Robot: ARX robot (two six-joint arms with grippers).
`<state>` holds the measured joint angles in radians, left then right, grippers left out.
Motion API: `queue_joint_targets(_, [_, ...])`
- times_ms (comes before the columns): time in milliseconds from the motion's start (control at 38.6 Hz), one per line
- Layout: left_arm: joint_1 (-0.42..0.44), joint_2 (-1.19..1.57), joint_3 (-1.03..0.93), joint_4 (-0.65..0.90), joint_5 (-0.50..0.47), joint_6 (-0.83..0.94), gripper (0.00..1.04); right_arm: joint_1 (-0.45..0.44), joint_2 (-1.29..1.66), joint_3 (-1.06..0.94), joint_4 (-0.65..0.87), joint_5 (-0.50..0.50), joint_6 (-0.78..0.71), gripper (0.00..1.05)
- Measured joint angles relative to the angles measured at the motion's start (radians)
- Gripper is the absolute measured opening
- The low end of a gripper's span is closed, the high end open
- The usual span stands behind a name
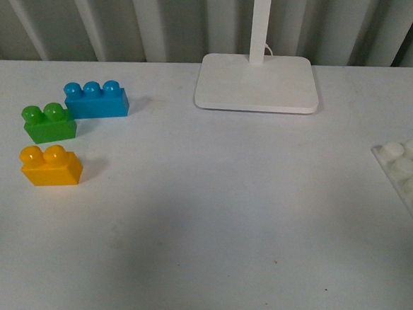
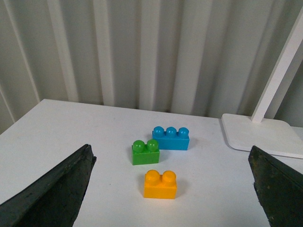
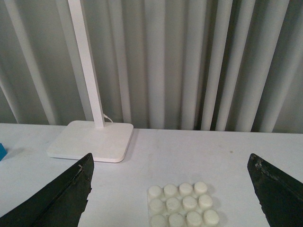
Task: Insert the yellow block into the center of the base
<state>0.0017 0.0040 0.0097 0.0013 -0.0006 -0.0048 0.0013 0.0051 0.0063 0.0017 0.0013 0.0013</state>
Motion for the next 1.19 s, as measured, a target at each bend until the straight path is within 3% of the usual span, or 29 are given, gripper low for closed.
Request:
queue_joint_targets(622, [0.0, 0.0, 0.0, 0.0, 0.0, 0.0, 0.98, 0.0, 0.0, 0.0, 0.0, 0.0, 0.0, 0.95])
queue_joint_targets(648, [0.0, 0.0, 0.0, 0.0, 0.0, 0.0, 0.98, -0.002, 0.008, 0.003, -0.014, -0.012, 0.005, 0.95])
queue_joint_targets(700, [0.0, 0.0, 0.0, 0.0, 0.0, 0.0, 0.98, -0.026, 0.152, 0.101, -0.222, -0.112, 0.01, 0.95])
queue_joint_targets(726, [0.0, 0.0, 0.0, 0.0, 0.001, 0.0, 0.98, -0.043, 0.224, 0.128, -0.243, -0.146, 0.002, 0.95])
queue_joint_targets(830, [0.0, 0.0, 0.0, 0.0, 0.0, 0.0, 0.98, -0.198, 0.595, 0.226, -0.032, -0.271, -0.069, 0.95])
queue_joint_targets(908, [0.0, 0.0, 0.0, 0.0, 0.0, 0.0, 0.98, -0.264, 0.791, 0.29, 0.107, -0.302, -0.106, 0.95])
queue_joint_targets(1037, [0.0, 0.0, 0.0, 0.0, 0.0, 0.0, 0.98, -0.306, 1.152, 0.404, 0.292, -0.332, -0.182, 0.95])
queue_joint_targets(1193, [0.0, 0.0, 0.0, 0.0, 0.0, 0.0, 0.98, -0.296, 1.52, 0.533, 0.357, -0.34, -0.255, 0.95])
